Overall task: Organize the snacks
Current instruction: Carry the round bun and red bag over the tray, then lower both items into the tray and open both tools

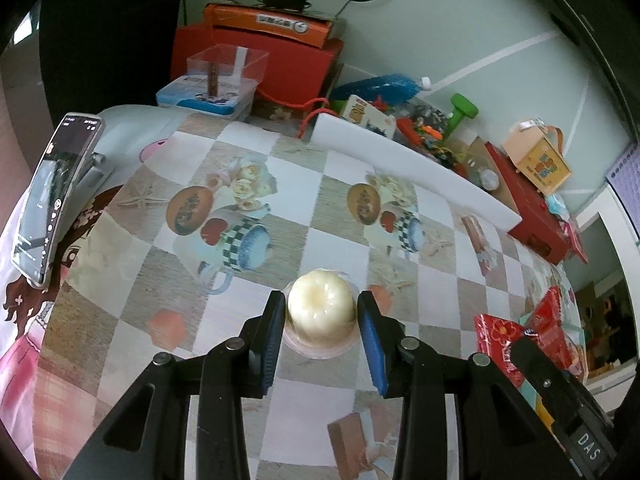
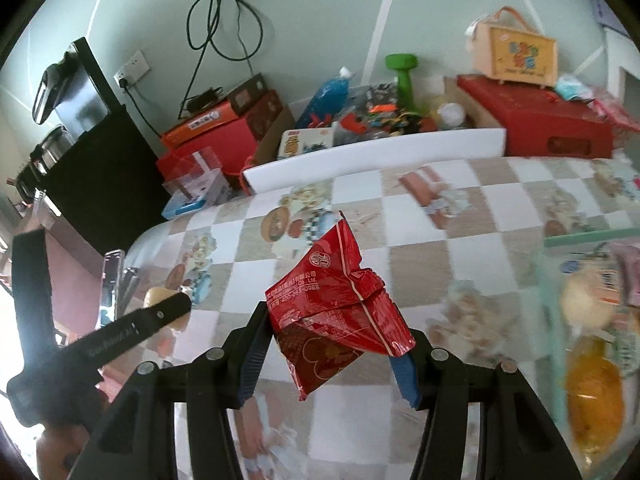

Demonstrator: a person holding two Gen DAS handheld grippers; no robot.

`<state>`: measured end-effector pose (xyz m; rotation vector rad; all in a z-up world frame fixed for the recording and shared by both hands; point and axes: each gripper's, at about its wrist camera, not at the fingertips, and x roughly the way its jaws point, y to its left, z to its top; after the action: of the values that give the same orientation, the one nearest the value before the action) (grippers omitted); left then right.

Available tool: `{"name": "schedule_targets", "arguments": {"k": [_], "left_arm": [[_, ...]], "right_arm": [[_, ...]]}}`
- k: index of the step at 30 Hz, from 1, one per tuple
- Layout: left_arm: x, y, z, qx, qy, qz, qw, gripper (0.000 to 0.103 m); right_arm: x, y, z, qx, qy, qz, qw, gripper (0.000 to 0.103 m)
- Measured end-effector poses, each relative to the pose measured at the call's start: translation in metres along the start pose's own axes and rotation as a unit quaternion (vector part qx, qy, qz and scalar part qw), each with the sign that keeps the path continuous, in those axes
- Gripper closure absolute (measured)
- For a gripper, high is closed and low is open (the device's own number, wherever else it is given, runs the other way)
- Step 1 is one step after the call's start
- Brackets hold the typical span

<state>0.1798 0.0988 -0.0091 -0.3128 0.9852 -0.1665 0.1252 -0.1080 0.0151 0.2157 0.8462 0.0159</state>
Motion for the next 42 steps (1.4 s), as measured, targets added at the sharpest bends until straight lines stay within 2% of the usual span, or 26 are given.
{"name": "schedule_targets", "arguments": {"k": [5, 13, 22, 28, 32, 35, 39, 42], "left_arm": [[-0.007, -0.017, -0.004, 0.02, -0.003, -0.006, 0.9998, 0.065], [-0.017, -0.055, -0.011, 0.064, -0.008, -0.022, 0.9976, 0.065], [-0.03, -0.121, -0.025, 0.129, -0.012, -0.054, 0.99, 0.065], [-0.034, -0.194, -0.049, 0.183, 0.01, -0.108, 0.9771, 0.065], [-0.032, -0.247, -0.071, 0.231, 0.027, -0.137, 0.9629, 0.065], [-0.026, -0.278, -0.087, 0.258, 0.044, -0.151, 0.9533, 0.065], [-0.011, -0.315, -0.107, 0.282, 0.075, -0.17, 0.9411, 0.065], [0.0, -0.333, -0.114, 0.289, 0.088, -0.172, 0.9375, 0.065]], "right_arm": [[-0.016, -0.011, -0.004, -0.001, -0.005, -0.023, 1.0, 0.045], [-0.036, -0.037, -0.006, 0.024, -0.012, -0.031, 0.999, 0.045], [-0.07, -0.083, -0.006, 0.065, -0.033, -0.044, 0.996, 0.045], [-0.115, -0.151, -0.011, 0.12, -0.062, -0.098, 0.986, 0.045], [-0.139, -0.192, -0.017, 0.149, -0.072, -0.128, 0.978, 0.045], [-0.146, -0.217, -0.023, 0.165, -0.064, -0.152, 0.972, 0.045], [-0.145, -0.241, -0.035, 0.18, -0.038, -0.157, 0.97, 0.045], [-0.139, -0.253, -0.043, 0.183, -0.021, -0.156, 0.97, 0.045]]}}
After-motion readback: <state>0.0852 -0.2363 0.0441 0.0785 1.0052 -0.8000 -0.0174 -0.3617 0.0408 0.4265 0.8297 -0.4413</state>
